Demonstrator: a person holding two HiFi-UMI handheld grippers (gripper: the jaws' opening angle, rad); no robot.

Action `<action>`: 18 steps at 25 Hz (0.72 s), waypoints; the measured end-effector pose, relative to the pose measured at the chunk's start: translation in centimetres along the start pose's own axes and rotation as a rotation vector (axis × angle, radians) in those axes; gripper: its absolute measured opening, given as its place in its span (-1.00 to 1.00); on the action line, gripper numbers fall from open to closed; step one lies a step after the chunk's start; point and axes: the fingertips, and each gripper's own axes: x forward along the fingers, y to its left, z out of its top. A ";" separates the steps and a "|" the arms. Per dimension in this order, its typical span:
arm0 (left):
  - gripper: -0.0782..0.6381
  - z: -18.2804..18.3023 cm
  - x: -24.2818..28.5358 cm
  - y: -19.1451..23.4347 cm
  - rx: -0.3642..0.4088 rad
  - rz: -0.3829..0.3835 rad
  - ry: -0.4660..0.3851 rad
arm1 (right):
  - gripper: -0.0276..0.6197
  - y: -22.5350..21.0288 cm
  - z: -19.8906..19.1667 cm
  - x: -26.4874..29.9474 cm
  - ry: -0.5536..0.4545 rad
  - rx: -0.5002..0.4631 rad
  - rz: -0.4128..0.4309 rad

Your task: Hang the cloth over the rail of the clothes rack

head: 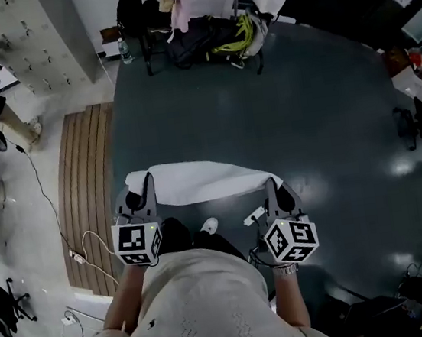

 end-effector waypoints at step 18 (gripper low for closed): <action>-0.74 6.4 25.9 5.7 0.044 -0.111 -0.012 | -0.84 -4.6 10.2 22.7 0.019 -0.042 -0.076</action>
